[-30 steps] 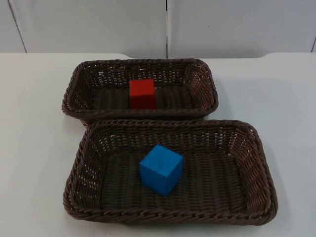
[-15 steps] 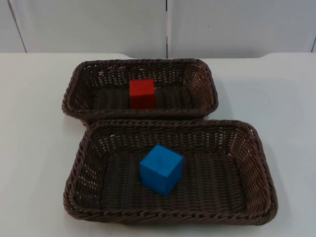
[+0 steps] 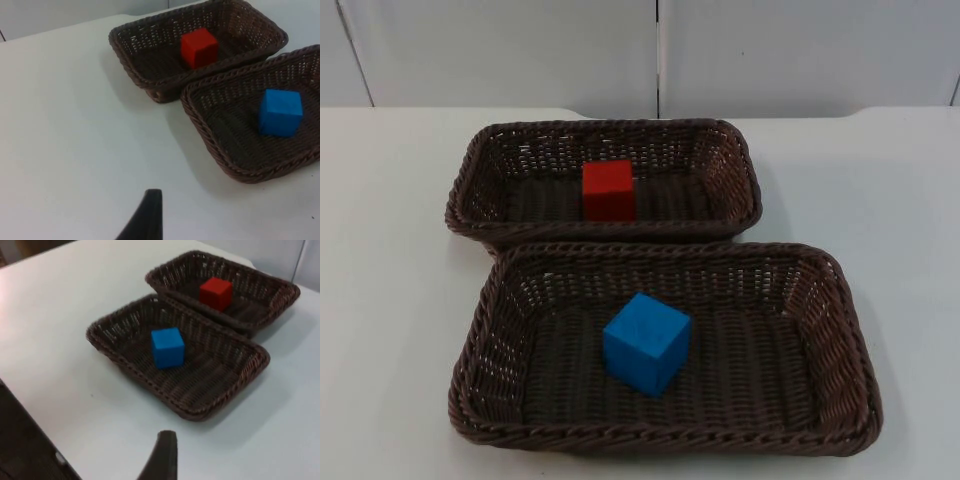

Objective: Pick up one cube with the left hand and place it into the upper basket. Pick up one cube with the right hand and place it into the lower basket.

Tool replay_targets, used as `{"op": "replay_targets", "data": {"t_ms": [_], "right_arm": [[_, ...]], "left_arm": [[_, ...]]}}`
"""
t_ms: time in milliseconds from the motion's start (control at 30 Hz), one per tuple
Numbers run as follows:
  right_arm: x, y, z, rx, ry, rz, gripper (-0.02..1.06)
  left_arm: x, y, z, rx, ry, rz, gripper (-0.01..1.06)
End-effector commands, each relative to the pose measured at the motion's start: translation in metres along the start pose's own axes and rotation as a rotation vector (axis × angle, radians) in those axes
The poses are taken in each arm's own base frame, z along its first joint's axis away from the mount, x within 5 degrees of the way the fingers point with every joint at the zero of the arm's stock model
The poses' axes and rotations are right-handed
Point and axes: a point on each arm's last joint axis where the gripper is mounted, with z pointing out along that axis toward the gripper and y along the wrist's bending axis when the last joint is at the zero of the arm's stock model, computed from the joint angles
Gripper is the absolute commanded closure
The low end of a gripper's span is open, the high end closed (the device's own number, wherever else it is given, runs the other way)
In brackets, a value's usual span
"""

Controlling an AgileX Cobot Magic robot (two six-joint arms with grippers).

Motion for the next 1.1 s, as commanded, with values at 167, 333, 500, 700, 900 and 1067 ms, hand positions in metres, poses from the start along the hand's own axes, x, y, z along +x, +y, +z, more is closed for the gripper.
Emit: {"op": "replay_targets", "data": {"t_ms": [167, 333, 500, 700, 900, 1067], "right_arm": [[0.0056, -0.0003, 0.0054, 0.008, 0.024, 0.005, 0.28], [0.0083, -0.0002, 0.0076, 0.008, 0.042, 0.005, 0.28], [0.0082, -0.0002, 0.0075, 0.008, 0.042, 0.003, 0.28], [0.0082, -0.0002, 0.0075, 0.008, 0.042, 0.003, 0.28], [0.0082, -0.0002, 0.0075, 0.008, 0.042, 0.003, 0.26], [0.0082, 0.0003, 0.0075, 0.002, 0.042, -0.008, -0.01]], "left_arm": [[0.0013, 0.0002, 0.0004, -0.003, 0.002, -0.005, 0.13], [0.0013, 0.0002, 0.0004, -0.003, 0.002, -0.005, 0.13], [0.0013, 0.0002, 0.0004, -0.003, 0.002, -0.005, 0.10], [0.0013, 0.0002, 0.0004, -0.003, 0.002, -0.005, 0.00], [0.0013, 0.0002, 0.0004, -0.003, 0.002, -0.005, 0.00], [0.0013, 0.0002, 0.0004, -0.003, 0.002, -0.005, 0.00]]}}
